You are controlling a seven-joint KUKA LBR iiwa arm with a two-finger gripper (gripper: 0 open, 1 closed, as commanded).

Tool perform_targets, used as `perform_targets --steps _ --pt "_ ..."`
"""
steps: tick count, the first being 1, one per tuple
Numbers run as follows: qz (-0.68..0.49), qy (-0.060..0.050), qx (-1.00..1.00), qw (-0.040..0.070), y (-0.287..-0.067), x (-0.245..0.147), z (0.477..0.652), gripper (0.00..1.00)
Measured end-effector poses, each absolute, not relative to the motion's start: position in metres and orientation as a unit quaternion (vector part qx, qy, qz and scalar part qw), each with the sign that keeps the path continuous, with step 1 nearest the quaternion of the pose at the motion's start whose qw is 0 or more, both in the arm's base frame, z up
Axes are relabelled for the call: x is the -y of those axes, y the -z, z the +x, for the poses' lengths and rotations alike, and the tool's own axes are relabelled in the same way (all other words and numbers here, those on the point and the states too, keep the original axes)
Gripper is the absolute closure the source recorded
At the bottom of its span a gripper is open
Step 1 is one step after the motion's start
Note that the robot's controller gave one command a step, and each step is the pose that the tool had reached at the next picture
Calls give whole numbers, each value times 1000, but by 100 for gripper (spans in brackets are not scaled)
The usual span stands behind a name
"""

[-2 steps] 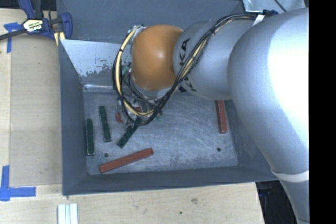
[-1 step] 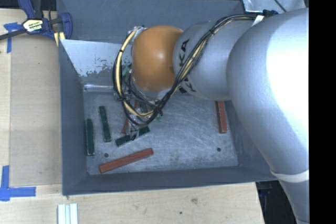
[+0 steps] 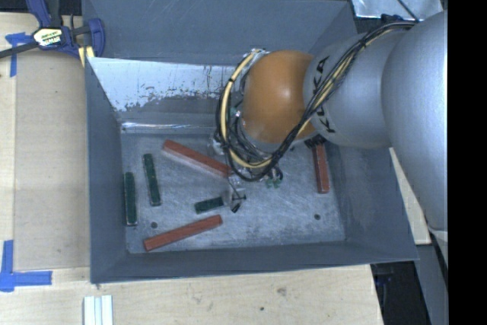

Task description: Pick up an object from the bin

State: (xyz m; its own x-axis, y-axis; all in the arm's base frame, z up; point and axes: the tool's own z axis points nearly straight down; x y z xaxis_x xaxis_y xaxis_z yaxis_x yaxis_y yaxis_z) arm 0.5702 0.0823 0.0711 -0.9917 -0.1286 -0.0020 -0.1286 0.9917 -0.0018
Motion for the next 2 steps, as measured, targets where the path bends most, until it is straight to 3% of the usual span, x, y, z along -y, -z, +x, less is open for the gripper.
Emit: perform_targets --steps 1,2 --pt "-67 -1 -998 4 -72 -87 572 100" --pt "-67 0 -998 2 -70 -87 570 0"
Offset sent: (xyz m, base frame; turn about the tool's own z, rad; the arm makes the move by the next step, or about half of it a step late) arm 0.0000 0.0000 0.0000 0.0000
